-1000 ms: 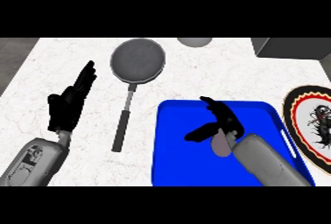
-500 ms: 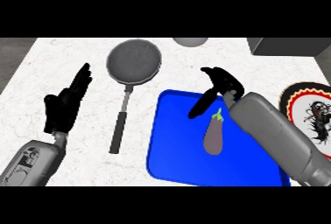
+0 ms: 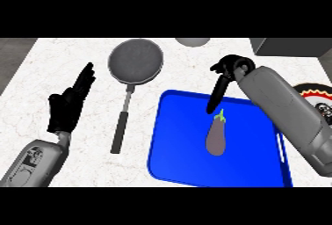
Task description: Pick the eggplant from the tray and place it in the plate
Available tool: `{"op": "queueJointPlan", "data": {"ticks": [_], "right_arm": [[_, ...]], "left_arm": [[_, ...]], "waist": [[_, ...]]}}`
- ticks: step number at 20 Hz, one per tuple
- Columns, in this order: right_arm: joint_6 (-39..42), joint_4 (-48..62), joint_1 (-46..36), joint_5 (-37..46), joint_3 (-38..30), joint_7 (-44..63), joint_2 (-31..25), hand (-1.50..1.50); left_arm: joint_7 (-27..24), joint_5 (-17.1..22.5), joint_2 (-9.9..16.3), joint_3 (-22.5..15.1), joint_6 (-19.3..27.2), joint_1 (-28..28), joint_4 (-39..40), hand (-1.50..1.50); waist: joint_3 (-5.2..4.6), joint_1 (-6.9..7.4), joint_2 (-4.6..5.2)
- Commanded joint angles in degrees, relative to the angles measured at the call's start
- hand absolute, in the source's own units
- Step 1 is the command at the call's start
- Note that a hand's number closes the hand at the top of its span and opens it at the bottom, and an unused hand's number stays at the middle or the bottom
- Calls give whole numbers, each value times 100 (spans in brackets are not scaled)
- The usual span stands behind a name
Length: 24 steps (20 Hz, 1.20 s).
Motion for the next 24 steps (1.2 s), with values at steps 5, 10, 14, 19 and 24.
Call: {"op": "queueJointPlan", "data": {"ticks": [5,10,14,19,24], "right_arm": [[1104,1181,-315,-216,203,474,282,-150],[1260,1640,-86,-84,308,-7,431,-150],[1576,1711,-114,-111,396,251,567,-150],[1790,1879,-12,-98,410,229,644,-150],[1565,1898,129,56,418,175,990,-150]], "left_arm": [[-42,-179,-202,24,104,-96,199,0],[-241,-296,-284,-3,94,210,164,0],[-24,-148,-104,184,-157,145,10,0],[18,-336,-219,126,27,430,-307,0],[-150,-453,-354,275,11,139,129,0]], "waist": [[4,-63,8],[6,-87,-2],[5,-136,-37],[6,-129,-48],[4,-175,-43]]}}
